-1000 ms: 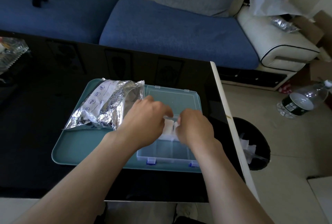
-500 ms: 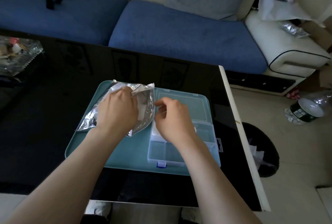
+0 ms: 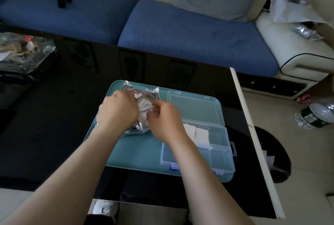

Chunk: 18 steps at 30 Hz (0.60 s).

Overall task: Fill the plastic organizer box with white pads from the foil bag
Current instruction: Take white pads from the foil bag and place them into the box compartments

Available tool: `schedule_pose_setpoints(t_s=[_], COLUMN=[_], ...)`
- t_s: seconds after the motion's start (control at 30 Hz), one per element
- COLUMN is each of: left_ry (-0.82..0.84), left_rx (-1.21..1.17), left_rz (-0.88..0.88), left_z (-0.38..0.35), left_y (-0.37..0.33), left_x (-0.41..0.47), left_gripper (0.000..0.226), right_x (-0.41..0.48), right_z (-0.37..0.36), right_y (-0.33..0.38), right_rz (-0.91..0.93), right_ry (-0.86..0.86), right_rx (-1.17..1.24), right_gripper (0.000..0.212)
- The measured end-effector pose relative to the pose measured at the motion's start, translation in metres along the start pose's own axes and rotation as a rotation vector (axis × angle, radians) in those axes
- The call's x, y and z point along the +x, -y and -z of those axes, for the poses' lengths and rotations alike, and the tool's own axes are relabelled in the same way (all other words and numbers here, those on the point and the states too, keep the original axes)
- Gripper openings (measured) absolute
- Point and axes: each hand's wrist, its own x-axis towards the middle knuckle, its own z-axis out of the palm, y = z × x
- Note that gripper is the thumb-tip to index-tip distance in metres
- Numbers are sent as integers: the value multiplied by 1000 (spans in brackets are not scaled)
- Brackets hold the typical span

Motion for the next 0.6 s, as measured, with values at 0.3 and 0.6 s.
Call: schedule_pose_setpoints(t_s=[0.3,0.6], left_ry=[-75,-130], left_rx=[-50,-167], left_rz=[-2,-17], left_z=[1,4], left_y=[0,-2], left_x=[1,1], left_gripper=[34,38], right_x=[16,19], right_z=[-29,-20], right_y=[12,16], right_rz=[-74,-104], right_ry=[-160,-258], right_rx=[135,278], right_gripper=[27,7])
